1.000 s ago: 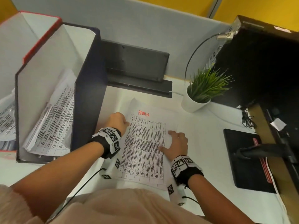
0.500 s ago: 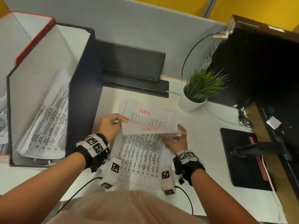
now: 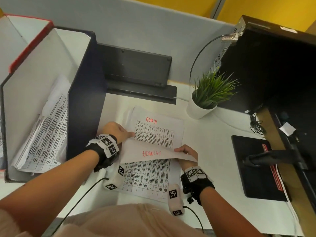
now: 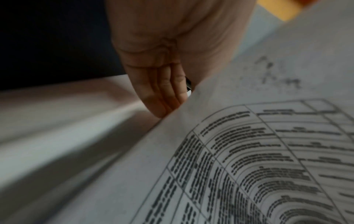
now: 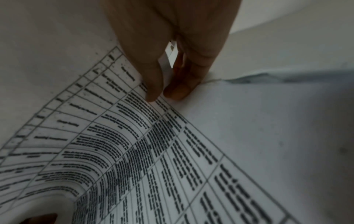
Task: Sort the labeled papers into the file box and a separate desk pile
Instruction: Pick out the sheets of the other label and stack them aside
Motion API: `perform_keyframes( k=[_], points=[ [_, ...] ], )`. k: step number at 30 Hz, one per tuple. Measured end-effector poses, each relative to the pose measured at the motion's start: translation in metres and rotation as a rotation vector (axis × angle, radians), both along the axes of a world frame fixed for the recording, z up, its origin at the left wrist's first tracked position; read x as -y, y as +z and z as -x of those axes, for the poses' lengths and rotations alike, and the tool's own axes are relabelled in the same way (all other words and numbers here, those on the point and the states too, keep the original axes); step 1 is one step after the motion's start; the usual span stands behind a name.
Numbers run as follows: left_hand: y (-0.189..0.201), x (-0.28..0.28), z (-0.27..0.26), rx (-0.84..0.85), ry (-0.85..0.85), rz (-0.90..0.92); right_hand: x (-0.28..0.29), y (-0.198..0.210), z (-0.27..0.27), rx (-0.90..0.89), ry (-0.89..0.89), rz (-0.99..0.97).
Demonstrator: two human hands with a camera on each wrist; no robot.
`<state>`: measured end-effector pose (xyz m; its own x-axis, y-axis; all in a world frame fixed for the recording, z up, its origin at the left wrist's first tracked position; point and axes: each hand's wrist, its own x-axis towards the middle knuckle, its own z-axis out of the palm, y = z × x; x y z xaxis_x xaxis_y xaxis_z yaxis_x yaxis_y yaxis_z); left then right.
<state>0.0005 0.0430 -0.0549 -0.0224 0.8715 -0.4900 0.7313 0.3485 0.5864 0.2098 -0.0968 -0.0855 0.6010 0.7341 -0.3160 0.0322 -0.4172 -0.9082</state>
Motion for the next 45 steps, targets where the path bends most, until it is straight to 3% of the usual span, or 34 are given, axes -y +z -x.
perform_keyframes(
  k=[5, 10, 15, 19, 26, 28, 31, 35, 39, 45],
  points=[
    [-0.002, 0.005, -0.004, -0.037, -0.033, -0.089, 0.0, 0.001, 0.0, 0.0, 0.026, -0.017],
    [-0.007, 0.012, 0.001, -0.013, -0.181, -0.23, -0.006, 0.003, -0.001, -0.014, 0.019, -0.028],
    [-0.003, 0.03, 0.005, 0.318, -0.201, -0.513, -0.014, 0.005, -0.006, 0.054, -0.008, 0.042],
    [0.002, 0.038, 0.004, 0.557, -0.07, -0.303, -0.013, 0.012, -0.006, -0.168, -0.104, -0.084],
    [0.014, 0.035, 0.002, 0.666, 0.08, -0.102, -0.009, 0.01, -0.013, -0.095, 0.023, 0.074],
    [0.018, 0.031, 0.001, 0.684, 0.096, -0.035, -0.009, 0.009, -0.014, -0.297, -0.089, 0.015],
    [0.013, 0.02, -0.002, 0.614, 0.198, 0.032, -0.009, 0.001, -0.017, -0.539, -0.226, -0.021],
    [-0.006, 0.002, 0.005, 0.317, 0.103, 0.02, -0.009, 0.001, -0.015, -0.555, -0.202, -0.025],
    [-0.009, 0.002, 0.007, 0.143, 0.044, -0.022, -0.011, -0.005, -0.015, -0.593, -0.218, -0.018],
    [0.0, 0.004, 0.003, 0.087, -0.012, -0.035, -0.012, -0.009, -0.017, -0.629, -0.23, -0.015]
  ],
)
